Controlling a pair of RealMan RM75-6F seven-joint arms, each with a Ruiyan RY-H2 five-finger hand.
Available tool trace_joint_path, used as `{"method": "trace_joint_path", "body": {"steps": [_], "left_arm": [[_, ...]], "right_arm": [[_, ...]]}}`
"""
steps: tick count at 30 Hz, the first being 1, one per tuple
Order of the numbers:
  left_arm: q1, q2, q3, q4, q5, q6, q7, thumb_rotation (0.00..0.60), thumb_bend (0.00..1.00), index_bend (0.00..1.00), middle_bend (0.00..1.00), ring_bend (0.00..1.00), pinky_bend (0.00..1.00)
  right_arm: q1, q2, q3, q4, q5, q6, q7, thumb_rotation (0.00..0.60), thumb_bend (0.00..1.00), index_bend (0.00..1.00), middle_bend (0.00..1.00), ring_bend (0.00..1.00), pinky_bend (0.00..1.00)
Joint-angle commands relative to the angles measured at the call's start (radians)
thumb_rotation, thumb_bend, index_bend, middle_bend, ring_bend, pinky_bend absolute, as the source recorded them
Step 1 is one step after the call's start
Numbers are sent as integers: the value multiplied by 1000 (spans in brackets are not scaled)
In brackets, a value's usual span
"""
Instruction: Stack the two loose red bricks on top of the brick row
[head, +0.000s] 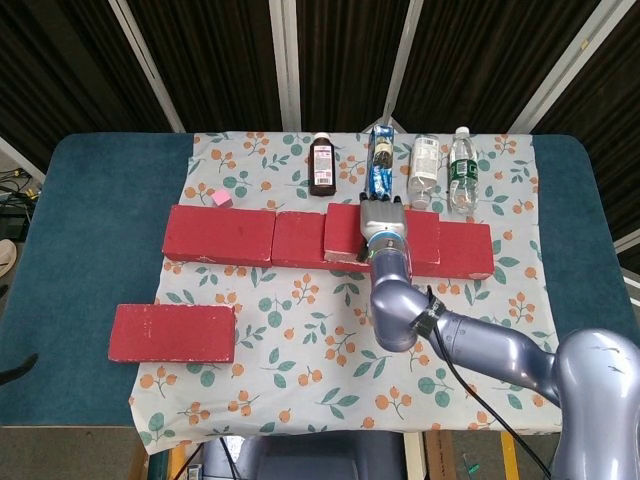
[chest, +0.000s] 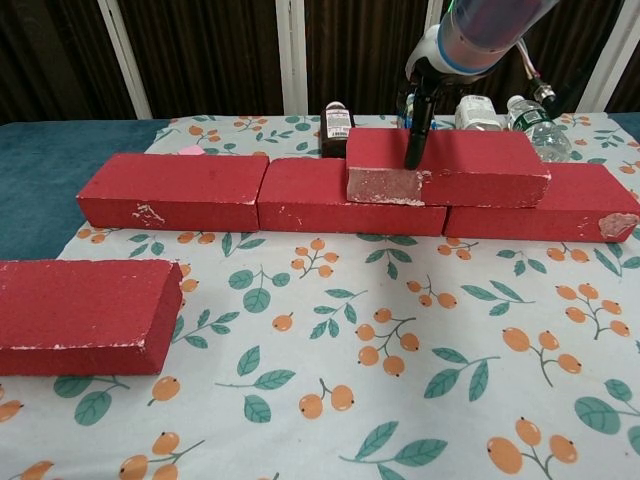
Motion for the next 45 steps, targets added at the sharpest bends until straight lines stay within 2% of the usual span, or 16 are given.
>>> {"method": "trace_joint_path", "body": {"steps": [1,4,7,11,15,17,20,22,25,28,31,34,39,45], "left_arm": [[-1,3,-1,1,-4,-6,-7,600,0,127,51,0,128],[-5,6,0,2,-2,-15,-14,600,0,126,51,0,128],[-6,10,0,1,2,-17,-28,600,0,98,50,0,128],[-1,14,3,1,21,-6,-55,600,0,13,46,0,128],[5,14,10,6,54,10,-86,600,0,0,44,0,128],[8,17,18,8,75,16,-98,600,0,0,42,0,128],[11,23,26,7,95,18,-118,600,0,3,40,0,128],[13,27,31,7,104,21,-124,600,0,17,41,0,128],[19,37,38,4,114,26,-129,600,0,32,42,0,128],[23,40,37,2,121,37,-146,600,0,32,42,0,128],[26,40,39,6,130,43,-154,600,0,30,42,0,128],[26,38,40,8,137,44,-155,600,0,30,42,0,128],[28,32,37,3,134,50,-144,600,0,30,43,0,129],[43,-16,8,-31,86,93,-70,600,0,15,24,0,127]], "right_arm": [[-10,35,3,-53,-19,15,18,600,150,0,0,0,0],[-27,95,1,-146,-44,46,29,600,150,0,0,0,0],[-67,173,-5,-281,-131,107,83,600,151,0,0,0,0],[-189,277,-41,-514,-336,161,229,600,150,0,0,0,0],[-374,371,-103,-740,-613,190,426,600,150,0,0,0,0],[-491,398,-185,-835,-823,236,522,600,150,0,0,0,0],[-663,403,-354,-892,-1173,318,642,600,150,0,0,0,0],[-764,391,-461,-872,-1382,364,737,600,150,0,0,0,0],[-864,379,-595,-779,-1638,392,858,600,150,0,0,0,0],[-938,360,-678,-664,-1782,441,915,600,150,0,0,0,0],[-994,317,-704,-571,-1847,498,967,600,150,0,0,0,0],[-1042,285,-713,-512,-1862,546,1005,600,150,0,0,0,0],[-1097,244,-726,-414,-1902,590,1012,600,150,0,0,0,0],[-1132,198,-677,-330,-1877,622,984,600,150,0,0,0,0]]}}
